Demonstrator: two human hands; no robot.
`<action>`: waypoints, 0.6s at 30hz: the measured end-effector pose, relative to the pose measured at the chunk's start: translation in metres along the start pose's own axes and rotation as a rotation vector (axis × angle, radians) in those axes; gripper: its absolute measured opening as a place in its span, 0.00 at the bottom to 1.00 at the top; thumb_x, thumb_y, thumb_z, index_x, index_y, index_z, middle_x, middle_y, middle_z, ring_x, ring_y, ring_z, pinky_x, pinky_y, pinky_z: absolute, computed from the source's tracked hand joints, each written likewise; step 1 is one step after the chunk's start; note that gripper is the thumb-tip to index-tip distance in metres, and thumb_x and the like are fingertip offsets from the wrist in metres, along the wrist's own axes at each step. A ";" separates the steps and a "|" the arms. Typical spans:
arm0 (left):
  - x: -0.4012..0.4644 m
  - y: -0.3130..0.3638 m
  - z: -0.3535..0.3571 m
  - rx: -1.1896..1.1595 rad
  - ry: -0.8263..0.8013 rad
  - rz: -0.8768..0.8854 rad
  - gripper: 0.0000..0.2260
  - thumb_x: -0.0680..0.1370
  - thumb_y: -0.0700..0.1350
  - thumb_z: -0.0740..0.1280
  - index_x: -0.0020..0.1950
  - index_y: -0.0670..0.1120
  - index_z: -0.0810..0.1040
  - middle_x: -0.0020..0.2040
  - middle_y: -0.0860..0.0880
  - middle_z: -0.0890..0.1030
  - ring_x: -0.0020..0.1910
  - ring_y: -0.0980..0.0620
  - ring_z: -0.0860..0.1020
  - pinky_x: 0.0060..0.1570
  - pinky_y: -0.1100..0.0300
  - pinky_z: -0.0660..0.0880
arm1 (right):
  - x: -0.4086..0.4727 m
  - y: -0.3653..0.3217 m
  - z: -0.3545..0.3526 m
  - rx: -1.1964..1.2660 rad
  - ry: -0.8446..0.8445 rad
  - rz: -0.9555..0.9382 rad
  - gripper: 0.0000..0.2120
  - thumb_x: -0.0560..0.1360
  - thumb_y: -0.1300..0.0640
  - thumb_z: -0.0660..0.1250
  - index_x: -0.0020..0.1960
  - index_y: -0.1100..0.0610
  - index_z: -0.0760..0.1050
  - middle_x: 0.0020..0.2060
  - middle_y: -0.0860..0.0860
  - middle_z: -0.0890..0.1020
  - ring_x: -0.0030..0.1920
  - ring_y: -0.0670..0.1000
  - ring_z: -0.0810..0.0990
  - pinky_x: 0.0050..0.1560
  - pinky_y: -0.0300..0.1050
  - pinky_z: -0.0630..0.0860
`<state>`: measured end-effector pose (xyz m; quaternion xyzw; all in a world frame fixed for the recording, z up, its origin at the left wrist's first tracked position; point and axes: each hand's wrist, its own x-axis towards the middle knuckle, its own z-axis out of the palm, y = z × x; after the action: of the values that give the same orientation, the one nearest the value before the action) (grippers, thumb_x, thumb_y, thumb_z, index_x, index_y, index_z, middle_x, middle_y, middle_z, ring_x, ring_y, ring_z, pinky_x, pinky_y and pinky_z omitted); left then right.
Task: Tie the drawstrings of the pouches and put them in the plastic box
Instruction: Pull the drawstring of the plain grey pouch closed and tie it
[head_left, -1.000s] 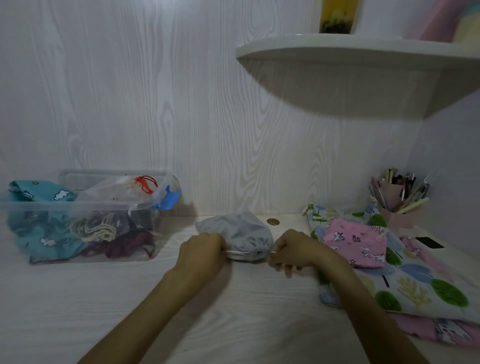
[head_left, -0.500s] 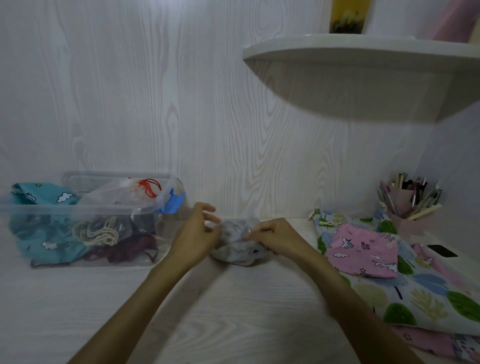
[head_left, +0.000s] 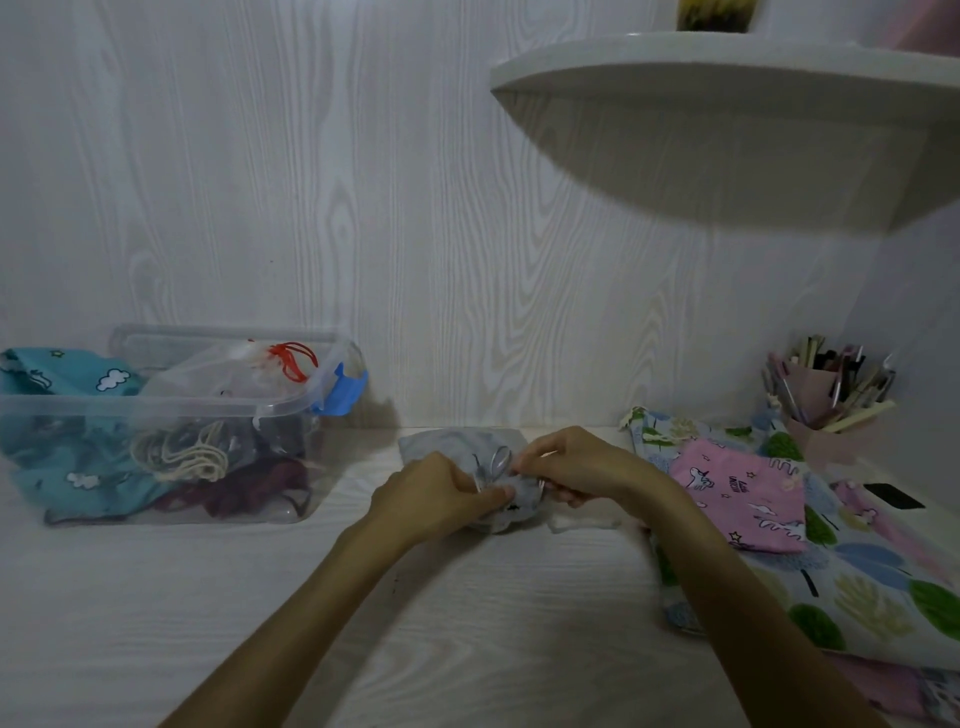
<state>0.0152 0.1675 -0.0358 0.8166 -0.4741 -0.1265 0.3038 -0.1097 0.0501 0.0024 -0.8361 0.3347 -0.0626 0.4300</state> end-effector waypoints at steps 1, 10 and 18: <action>0.003 0.000 0.003 -0.006 -0.036 -0.007 0.24 0.70 0.63 0.68 0.22 0.50 0.69 0.18 0.56 0.67 0.23 0.58 0.65 0.28 0.63 0.60 | -0.001 -0.001 -0.001 -0.066 -0.033 0.007 0.07 0.77 0.53 0.65 0.46 0.54 0.80 0.28 0.50 0.72 0.27 0.46 0.69 0.27 0.35 0.67; 0.004 -0.002 -0.002 -0.677 -0.019 0.118 0.15 0.79 0.49 0.62 0.52 0.40 0.83 0.49 0.46 0.84 0.49 0.49 0.80 0.54 0.59 0.73 | -0.022 -0.013 -0.030 -0.442 -0.187 0.110 0.12 0.78 0.52 0.63 0.52 0.61 0.77 0.32 0.50 0.72 0.29 0.46 0.70 0.28 0.34 0.70; 0.016 0.015 -0.048 -0.944 -0.040 0.103 0.09 0.79 0.46 0.62 0.52 0.48 0.81 0.50 0.51 0.85 0.51 0.56 0.81 0.53 0.63 0.76 | -0.018 -0.033 -0.045 -0.283 -0.277 -0.056 0.12 0.79 0.53 0.61 0.40 0.56 0.76 0.30 0.48 0.70 0.27 0.44 0.67 0.31 0.35 0.66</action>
<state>0.0366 0.1661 0.0125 0.5622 -0.4106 -0.3283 0.6384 -0.1242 0.0438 0.0591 -0.8978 0.2545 0.0888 0.3482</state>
